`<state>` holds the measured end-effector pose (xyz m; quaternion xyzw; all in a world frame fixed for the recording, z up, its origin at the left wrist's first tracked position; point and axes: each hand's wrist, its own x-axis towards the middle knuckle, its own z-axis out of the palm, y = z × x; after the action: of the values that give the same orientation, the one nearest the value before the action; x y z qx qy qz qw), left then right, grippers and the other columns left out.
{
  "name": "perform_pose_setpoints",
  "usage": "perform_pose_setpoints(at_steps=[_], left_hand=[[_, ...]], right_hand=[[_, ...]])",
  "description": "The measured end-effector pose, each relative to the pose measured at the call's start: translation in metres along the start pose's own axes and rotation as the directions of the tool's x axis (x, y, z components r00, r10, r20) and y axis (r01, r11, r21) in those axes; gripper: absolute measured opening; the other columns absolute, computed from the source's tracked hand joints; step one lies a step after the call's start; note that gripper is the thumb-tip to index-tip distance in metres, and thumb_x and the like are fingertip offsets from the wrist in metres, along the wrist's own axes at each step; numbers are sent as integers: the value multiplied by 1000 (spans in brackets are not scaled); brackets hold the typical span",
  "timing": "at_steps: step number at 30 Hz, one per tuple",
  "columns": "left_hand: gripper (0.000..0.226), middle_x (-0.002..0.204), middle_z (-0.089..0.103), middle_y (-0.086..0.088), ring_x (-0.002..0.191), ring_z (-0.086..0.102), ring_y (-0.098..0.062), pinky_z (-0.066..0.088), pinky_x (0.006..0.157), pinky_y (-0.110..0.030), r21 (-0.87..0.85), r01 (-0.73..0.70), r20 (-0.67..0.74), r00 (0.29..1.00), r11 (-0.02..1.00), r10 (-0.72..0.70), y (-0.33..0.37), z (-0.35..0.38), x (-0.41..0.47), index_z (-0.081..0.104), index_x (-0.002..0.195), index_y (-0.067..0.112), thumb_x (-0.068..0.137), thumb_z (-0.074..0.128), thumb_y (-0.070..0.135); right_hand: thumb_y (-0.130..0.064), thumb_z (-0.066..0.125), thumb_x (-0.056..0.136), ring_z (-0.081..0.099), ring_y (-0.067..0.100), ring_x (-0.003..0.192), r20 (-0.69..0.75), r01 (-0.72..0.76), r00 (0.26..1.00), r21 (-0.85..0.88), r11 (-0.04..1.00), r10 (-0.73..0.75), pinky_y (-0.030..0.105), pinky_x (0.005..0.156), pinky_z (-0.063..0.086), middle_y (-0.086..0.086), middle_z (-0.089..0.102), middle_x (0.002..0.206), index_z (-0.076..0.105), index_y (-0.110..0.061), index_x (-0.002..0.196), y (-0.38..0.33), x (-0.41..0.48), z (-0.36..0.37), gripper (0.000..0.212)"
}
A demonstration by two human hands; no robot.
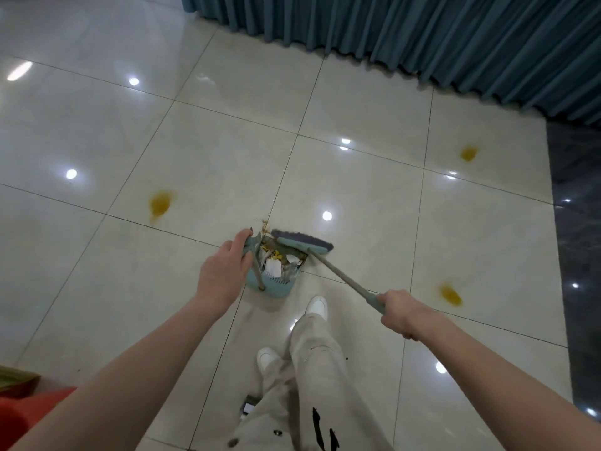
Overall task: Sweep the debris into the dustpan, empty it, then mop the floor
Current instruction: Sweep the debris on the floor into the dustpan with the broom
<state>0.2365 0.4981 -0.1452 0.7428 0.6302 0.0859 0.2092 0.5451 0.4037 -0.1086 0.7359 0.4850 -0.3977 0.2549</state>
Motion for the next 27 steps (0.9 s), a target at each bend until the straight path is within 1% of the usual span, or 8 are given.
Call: perform_pose_setpoints(at_steps=[6,9,13,17,21,24,25,27], left_hand=[[37,104,61,-9,73,60,-37,51,63,-45,9,7,-3,1000,1000,-7,3,-1,0,36,132,26,96,42,32],[37,105,61,-10,72,60,-39,51,63,-46,19,15,-9,1000,1000,-15,1,-3,0,35,131,27,96,42,32],[35,104,61,-10,68,59,-37,51,59,-45,43,19,-13,1000,999,-18,-3,-3,-4,34,130,27,96,41,32],[36,102,61,-10,68,59,-38,51,60,-45,35,35,-15,999,999,-34,-4,-3,-9,34,131,28,96,41,32],[35,102,62,-10,70,60,-39,51,61,-45,26,31,-10,999,999,-31,-6,-4,-12,33,130,28,96,42,32],[35,102,63,-9,71,61,-38,51,62,-46,35,18,-7,1000,999,-18,-9,-4,-16,33,130,29,96,41,33],[36,103,63,-9,71,61,-38,52,62,-47,38,18,-4,1000,999,-18,-10,-4,-17,33,130,28,95,41,33],[36,103,63,-10,70,61,-38,52,61,-47,43,14,-3,1000,999,-14,-12,-2,-19,34,130,27,95,41,32]], right_hand=[[-5,38,84,50,16,54,-19,92,995,-77,993,-94,24,42,38,-2,47,80,56,-25,123,18,-20,-11,48],[-14,48,89,48,9,55,-102,90,990,-56,994,-96,23,47,38,1,57,89,60,-29,125,28,-20,-29,41],[-15,49,90,47,12,52,-147,67,987,38,997,-61,23,45,37,2,56,81,64,-27,121,32,-19,-37,36],[-12,46,89,55,25,73,-202,41,979,33,999,-34,26,49,37,7,58,92,61,-21,119,24,-6,-30,35],[-10,44,88,54,28,83,-235,-16,972,28,999,22,28,66,43,7,54,93,59,-15,121,5,9,-15,37],[-8,44,89,61,30,99,-198,-55,978,36,998,61,30,73,47,11,60,108,56,-12,125,-6,11,3,38],[-8,44,89,62,29,101,-182,-55,982,18,998,58,30,74,48,11,60,108,56,-11,125,-7,9,9,38],[-6,44,88,61,28,92,-158,-35,987,-51,998,27,30,70,48,4,54,88,56,-11,126,-4,3,18,40]])
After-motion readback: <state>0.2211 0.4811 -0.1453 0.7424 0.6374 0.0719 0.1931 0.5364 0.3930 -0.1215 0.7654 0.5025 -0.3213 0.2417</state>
